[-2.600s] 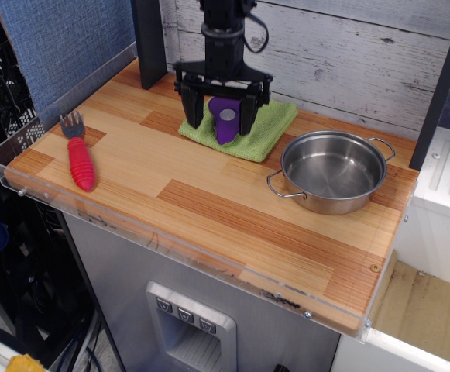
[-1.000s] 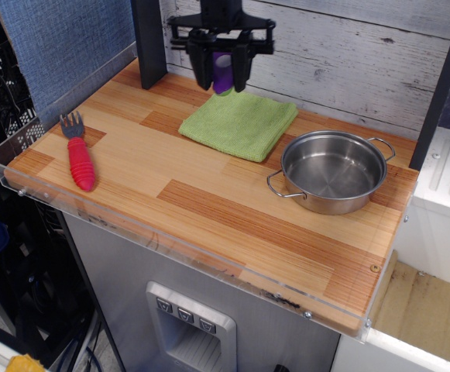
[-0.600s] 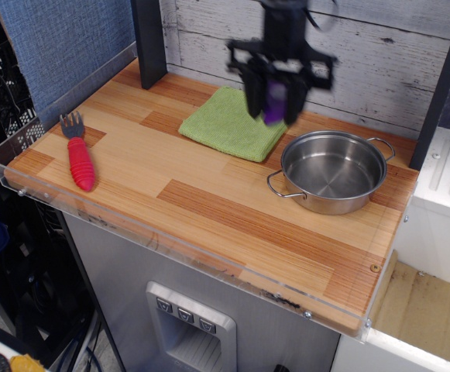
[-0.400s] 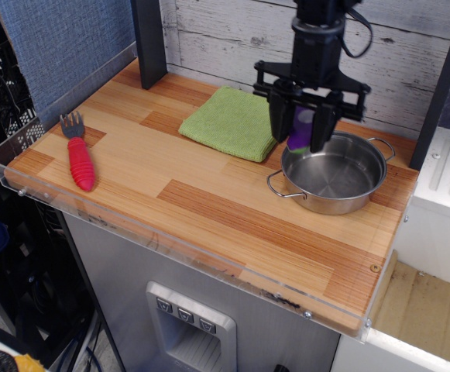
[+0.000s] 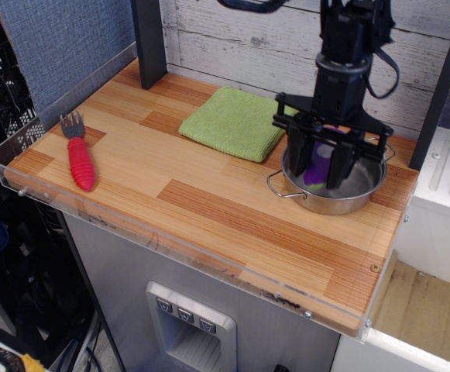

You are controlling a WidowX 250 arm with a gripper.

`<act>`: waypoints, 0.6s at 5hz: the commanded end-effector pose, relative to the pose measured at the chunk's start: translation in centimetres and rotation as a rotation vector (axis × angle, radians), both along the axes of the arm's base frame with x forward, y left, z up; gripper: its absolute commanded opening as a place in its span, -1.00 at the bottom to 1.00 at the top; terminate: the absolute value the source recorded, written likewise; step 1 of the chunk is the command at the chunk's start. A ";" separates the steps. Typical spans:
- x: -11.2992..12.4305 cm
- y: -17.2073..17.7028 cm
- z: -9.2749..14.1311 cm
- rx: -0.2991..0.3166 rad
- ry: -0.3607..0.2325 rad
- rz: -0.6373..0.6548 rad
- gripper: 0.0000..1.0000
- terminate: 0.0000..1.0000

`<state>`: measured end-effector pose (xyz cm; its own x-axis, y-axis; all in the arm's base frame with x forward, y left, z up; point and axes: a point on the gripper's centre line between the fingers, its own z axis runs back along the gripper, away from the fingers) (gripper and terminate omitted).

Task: Put the eggplant in the pan

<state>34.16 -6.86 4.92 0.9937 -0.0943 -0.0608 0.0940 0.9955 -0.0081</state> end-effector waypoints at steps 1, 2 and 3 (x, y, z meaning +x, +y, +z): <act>0.7 -1.2 -0.3 -0.012 -0.057 -0.025 -1.00 -1.00; 1.9 -1.1 -1.1 -0.017 -0.074 -0.010 -1.00 -1.00; 2.7 -0.9 -1.6 -0.012 -0.079 0.004 -1.00 -1.00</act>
<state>36.40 -8.22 1.85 0.9948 -0.0980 -0.0289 0.0978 0.9952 -0.0100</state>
